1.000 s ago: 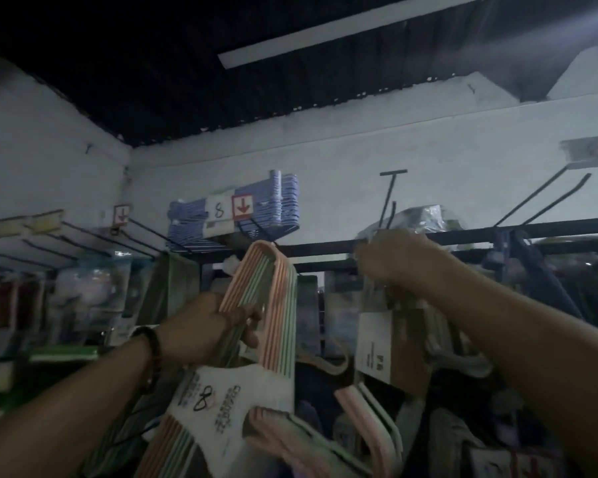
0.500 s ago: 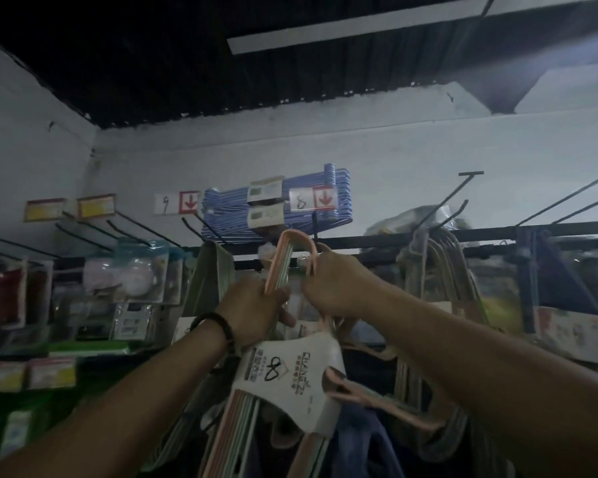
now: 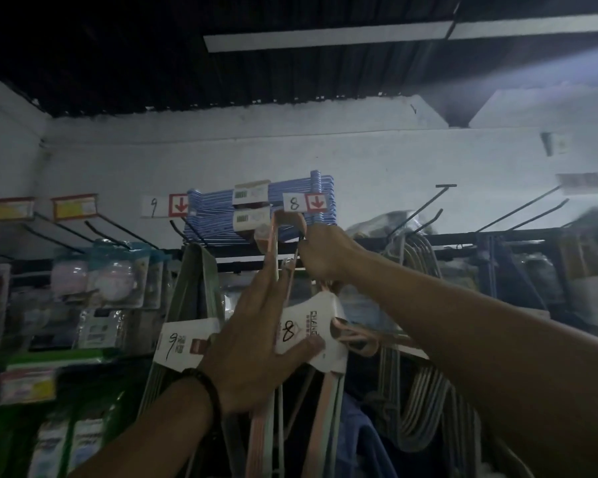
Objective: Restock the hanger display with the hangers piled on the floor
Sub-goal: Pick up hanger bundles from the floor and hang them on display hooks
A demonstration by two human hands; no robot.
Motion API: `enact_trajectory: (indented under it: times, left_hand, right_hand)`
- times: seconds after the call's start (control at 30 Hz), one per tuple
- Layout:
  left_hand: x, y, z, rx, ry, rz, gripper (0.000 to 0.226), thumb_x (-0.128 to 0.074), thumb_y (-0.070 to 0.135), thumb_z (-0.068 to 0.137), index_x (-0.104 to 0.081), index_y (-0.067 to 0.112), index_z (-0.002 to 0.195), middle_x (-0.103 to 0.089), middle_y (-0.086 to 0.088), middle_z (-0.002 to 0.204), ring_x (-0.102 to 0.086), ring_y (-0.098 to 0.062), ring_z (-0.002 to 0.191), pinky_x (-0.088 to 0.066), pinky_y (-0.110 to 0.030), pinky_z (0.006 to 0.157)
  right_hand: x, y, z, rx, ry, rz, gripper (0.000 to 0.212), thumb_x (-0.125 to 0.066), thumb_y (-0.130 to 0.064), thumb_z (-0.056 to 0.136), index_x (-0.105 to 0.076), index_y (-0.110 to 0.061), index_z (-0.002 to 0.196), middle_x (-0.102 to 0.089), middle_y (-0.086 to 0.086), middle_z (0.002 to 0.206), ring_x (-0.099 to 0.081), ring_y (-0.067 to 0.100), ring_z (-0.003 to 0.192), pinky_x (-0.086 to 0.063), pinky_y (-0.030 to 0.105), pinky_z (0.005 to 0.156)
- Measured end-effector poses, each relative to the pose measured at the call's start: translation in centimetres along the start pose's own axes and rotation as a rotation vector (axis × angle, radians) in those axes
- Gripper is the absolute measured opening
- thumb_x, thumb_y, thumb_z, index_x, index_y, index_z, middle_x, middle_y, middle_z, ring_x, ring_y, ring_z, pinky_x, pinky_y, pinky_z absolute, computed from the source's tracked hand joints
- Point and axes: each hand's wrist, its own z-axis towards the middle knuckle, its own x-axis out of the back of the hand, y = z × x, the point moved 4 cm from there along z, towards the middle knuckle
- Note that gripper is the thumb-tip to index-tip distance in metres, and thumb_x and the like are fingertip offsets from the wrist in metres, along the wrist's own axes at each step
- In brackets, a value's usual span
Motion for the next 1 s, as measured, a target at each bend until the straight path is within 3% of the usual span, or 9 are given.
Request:
enact_trajectory:
  times: [0.1, 0.23, 0.3, 0.37, 0.5, 0.63, 0.73, 0.83, 1.0]
  left_hand:
    - [0.5, 0.5, -0.1, -0.055, 0.007, 0.080, 0.134, -0.063, 0.091, 0.068, 0.021, 0.041, 0.160, 0.047, 0.021, 0.157, 0.027, -0.009, 0.155, -0.019, -0.048, 0.129]
    - [0.1, 0.2, 0.1, -0.060, 0.014, 0.138, 0.141, -0.071, 0.089, 0.062, 0.018, 0.041, 0.161, 0.049, 0.016, 0.157, 0.018, -0.015, 0.158, -0.032, -0.050, 0.124]
    - [-0.9, -0.3, 0.4, -0.064, 0.005, 0.184, 0.139, -0.071, 0.087, 0.064, 0.017, 0.041, 0.161, 0.050, 0.014, 0.156, 0.021, -0.015, 0.158, -0.029, -0.048, 0.126]
    - [-1.9, -0.9, 0.8, -0.047, -0.013, 0.224, 0.139, -0.071, 0.087, 0.064, 0.017, 0.040, 0.161, 0.050, 0.014, 0.156, 0.023, -0.015, 0.157, -0.025, -0.046, 0.127]
    - [-3.5, -2.0, 2.1, -0.022, -0.014, 0.259, 0.141, -0.071, 0.088, 0.060, 0.014, 0.041, 0.162, 0.049, 0.013, 0.157, 0.007, -0.021, 0.160, -0.031, -0.046, 0.124]
    - [-5.7, -4.5, 3.6, 0.055, -0.056, 0.301, 0.140, -0.068, 0.089, 0.061, 0.016, 0.042, 0.161, 0.049, 0.014, 0.157, 0.022, -0.020, 0.158, -0.015, -0.051, 0.125]
    - [-8.4, -7.1, 4.1, 0.160, -0.126, 0.356, 0.137, -0.060, 0.090, 0.065, 0.025, 0.039, 0.158, 0.047, 0.013, 0.159, 0.023, -0.024, 0.157, -0.010, -0.057, 0.127]
    - [-11.7, -8.8, 4.3, 0.247, -0.174, 0.447, 0.139, -0.058, 0.090, 0.068, 0.033, 0.032, 0.156, 0.044, 0.007, 0.162, 0.022, -0.025, 0.157, -0.005, -0.061, 0.127]
    - [-14.7, -8.5, 5.2, 0.295, -0.202, 0.524, 0.133, -0.058, 0.085, 0.077, 0.024, 0.022, 0.161, 0.035, -0.002, 0.166, 0.024, -0.029, 0.157, 0.007, -0.059, 0.127]
  right_hand:
    - [1.3, -0.2, -0.2, 0.018, 0.106, 0.125, 0.025, -0.043, -0.013, 0.106, -0.064, -0.005, 0.096, -0.063, 0.012, 0.086, -0.066, 0.029, 0.080, -0.057, 0.038, 0.069]
    - [1.0, 0.3, 0.2, 0.009, 0.207, 0.092, 0.022, -0.043, -0.014, 0.106, -0.061, -0.003, 0.100, -0.062, 0.017, 0.097, -0.065, 0.030, 0.080, -0.058, 0.042, 0.070]
    - [-0.6, 1.4, 1.4, -0.025, 0.222, 0.084, 0.031, -0.045, -0.020, 0.104, -0.064, 0.003, 0.110, -0.054, 0.012, 0.097, -0.054, 0.020, 0.068, -0.045, 0.034, 0.053]
    - [-2.0, 2.5, 2.1, -0.050, 0.221, 0.067, 0.036, -0.044, -0.022, 0.103, -0.063, 0.003, 0.120, -0.047, 0.007, 0.095, -0.040, 0.012, 0.061, -0.029, 0.026, 0.048]
    - [-3.1, 3.3, 2.6, -0.064, 0.183, 0.111, 0.024, -0.050, -0.015, 0.105, -0.055, 0.000, 0.123, -0.038, -0.004, 0.079, -0.040, 0.008, 0.059, -0.028, 0.019, 0.046]
    - [-4.7, 4.1, 4.1, -0.104, 0.182, 0.231, 0.025, -0.051, -0.018, 0.107, -0.045, -0.005, 0.127, -0.046, -0.001, 0.077, -0.049, 0.011, 0.063, -0.040, 0.026, 0.050]
    - [-7.0, 5.8, 5.1, -0.169, 0.074, 0.173, 0.022, -0.052, -0.026, 0.106, -0.049, -0.010, 0.120, -0.055, 0.004, 0.086, -0.060, 0.021, 0.071, -0.062, 0.043, 0.071]
    - [-9.9, 7.6, 5.9, -0.180, -0.071, 0.135, 0.014, -0.057, -0.022, 0.104, -0.061, -0.008, 0.108, -0.064, 0.007, 0.090, -0.066, 0.022, 0.077, -0.063, 0.043, 0.082]
    - [-11.5, 9.4, 8.0, -0.078, -0.151, 0.225, 0.018, -0.051, -0.030, 0.109, -0.059, -0.014, 0.108, -0.066, 0.007, 0.099, -0.064, 0.019, 0.080, -0.054, 0.032, 0.069]
